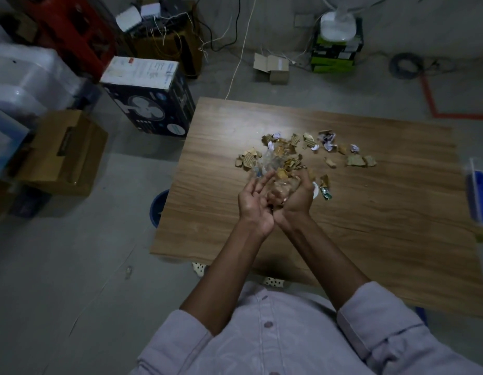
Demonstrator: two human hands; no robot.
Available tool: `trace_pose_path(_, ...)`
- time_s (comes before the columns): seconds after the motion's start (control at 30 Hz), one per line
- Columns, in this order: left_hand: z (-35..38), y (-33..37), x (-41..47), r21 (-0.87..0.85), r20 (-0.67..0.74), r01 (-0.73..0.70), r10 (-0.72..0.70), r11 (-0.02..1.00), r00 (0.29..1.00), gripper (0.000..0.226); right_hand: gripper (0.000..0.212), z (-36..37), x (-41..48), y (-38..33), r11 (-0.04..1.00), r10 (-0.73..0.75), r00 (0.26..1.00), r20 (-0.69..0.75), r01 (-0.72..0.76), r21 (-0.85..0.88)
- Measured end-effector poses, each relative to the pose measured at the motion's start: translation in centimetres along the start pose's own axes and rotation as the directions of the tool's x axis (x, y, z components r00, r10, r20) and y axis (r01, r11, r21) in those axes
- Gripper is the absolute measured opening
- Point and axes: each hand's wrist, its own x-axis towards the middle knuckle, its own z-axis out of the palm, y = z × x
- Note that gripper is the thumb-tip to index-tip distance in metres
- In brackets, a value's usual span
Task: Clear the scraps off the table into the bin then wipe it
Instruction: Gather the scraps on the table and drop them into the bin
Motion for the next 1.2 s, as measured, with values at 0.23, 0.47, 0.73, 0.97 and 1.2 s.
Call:
trace_pose_path(0.23,-0.6,2.3,-1.2,0.087,-0.009,-0.142,0.144,0.986,0.990,0.049,0.019,1.4,-0.3,2.6,0.965,-0.104,0.987,0.126,0.130,-0.226)
trace_pose_path(0.47,-5.7,6.7,-3.5,0.016,-0.147,-0.228,0.228,0.973,0.962,0.034,0.023,4.6,-2.0,9.3,0.452,-0.255,0.816,0.519,0.575,-0.682)
trace_pose_path(0.73,-14.6,14.1,-2.5,-0.298,-0.280,-0.117,0.030,0.947,0.960,0.035,0.038,10.7,-1.4,18.7,0.281,-0.142,0.726,0.673,0.681,-0.676)
trace_pose_path(0.97,-23.9,23.1,2.8,-0.375,-0.291,-0.063,-0.054,0.925,0.955,0.036,0.042,17.3,2.6,30.5,0.145,-0.035,0.870,0.493,0.492,-0.858)
trace_pose_path(1.2,-34.1,29.2,13.2,-0.258,-0.333,0.044,-0.131,0.965,0.934,0.040,0.045,21.7,9.3,42.4,0.088,-0.003,0.977,0.215,0.214,-0.973)
